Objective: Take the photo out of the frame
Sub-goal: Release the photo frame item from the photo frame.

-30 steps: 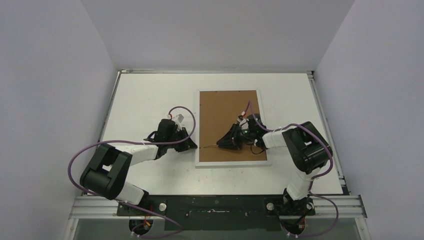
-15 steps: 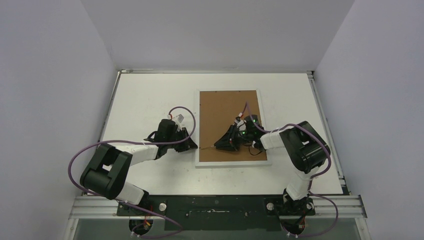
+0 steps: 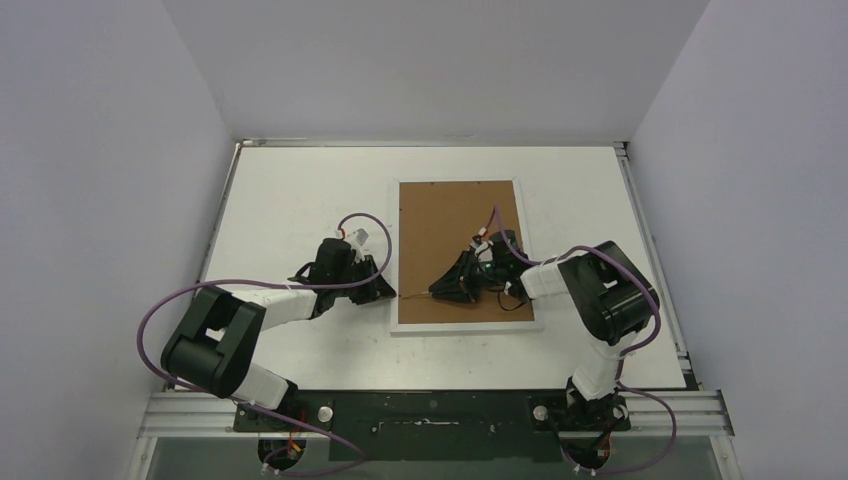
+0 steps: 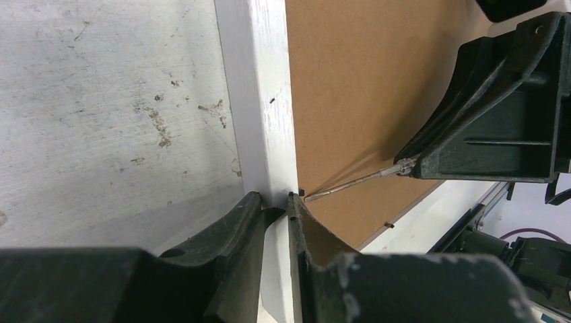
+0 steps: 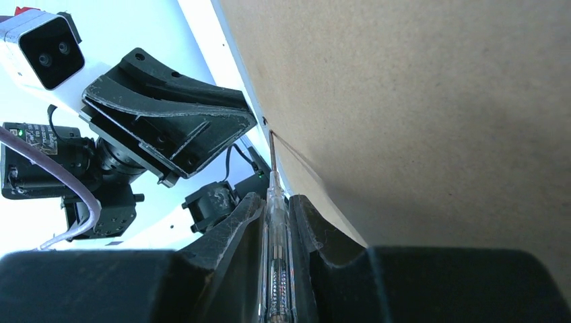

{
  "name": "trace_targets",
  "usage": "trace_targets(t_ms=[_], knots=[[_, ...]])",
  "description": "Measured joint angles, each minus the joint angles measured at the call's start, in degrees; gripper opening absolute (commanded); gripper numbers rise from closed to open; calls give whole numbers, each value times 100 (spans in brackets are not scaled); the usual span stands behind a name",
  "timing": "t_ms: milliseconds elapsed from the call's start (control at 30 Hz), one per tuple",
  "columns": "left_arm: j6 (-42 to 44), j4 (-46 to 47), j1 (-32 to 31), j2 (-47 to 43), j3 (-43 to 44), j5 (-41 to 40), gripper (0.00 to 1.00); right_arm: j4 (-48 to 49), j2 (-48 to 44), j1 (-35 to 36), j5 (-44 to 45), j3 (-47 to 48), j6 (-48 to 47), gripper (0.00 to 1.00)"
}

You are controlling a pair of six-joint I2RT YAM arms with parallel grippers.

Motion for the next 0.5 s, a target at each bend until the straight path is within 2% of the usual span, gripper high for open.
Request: trace_targets(t_ms=[500], knots=[[0,13,0,4,0,11,17,507,-13,-13,136,-243,566,5]])
